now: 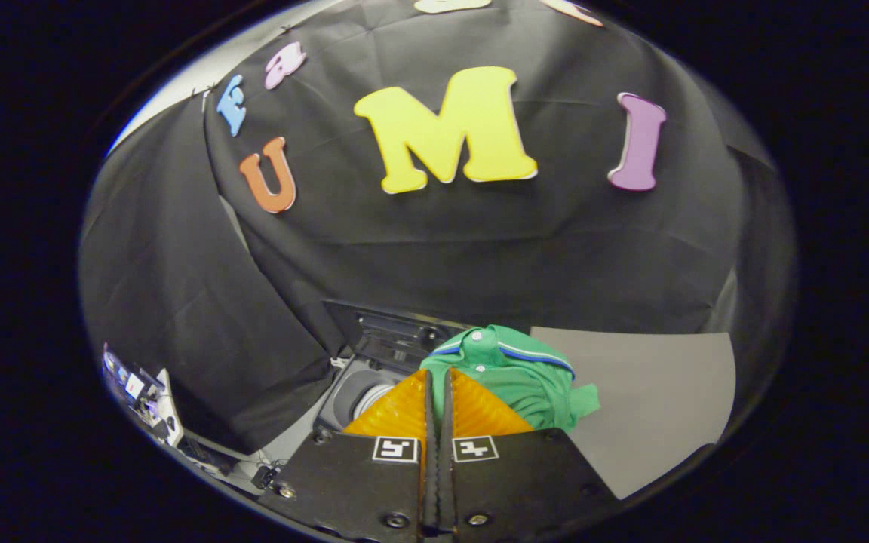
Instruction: Put the clothes into the washing machine and then close the washing machine lid.
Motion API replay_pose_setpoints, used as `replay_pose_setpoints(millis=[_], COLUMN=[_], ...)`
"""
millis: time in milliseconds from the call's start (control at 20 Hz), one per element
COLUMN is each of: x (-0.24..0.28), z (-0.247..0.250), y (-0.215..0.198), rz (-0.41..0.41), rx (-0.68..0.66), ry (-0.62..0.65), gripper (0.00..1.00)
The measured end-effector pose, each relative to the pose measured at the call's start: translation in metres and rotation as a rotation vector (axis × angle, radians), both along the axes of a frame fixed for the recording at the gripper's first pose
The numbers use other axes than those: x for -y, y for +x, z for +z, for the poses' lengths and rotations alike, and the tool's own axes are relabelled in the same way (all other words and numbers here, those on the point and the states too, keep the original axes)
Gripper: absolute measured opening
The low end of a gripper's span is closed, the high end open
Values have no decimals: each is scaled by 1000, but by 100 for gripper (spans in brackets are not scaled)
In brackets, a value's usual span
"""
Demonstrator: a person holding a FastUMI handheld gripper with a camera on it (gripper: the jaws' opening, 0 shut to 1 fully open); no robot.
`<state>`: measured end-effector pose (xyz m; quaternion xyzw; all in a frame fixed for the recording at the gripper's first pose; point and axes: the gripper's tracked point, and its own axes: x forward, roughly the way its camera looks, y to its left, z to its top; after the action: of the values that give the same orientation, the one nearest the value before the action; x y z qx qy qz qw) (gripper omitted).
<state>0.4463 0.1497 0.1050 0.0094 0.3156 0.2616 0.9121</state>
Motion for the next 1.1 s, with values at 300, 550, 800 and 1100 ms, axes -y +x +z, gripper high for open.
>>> replay_pose_setpoints(millis=[300,550,800,1100], x=[-74,-127,-161,-176], z=[-16,-33,-57,-105], y=[-7,-9,-5,11], rz=[102,164,192,171], rx=[-29,-59,-72,-138], ry=[-3,-10,-38,-76], gripper=[4,4,4,4])
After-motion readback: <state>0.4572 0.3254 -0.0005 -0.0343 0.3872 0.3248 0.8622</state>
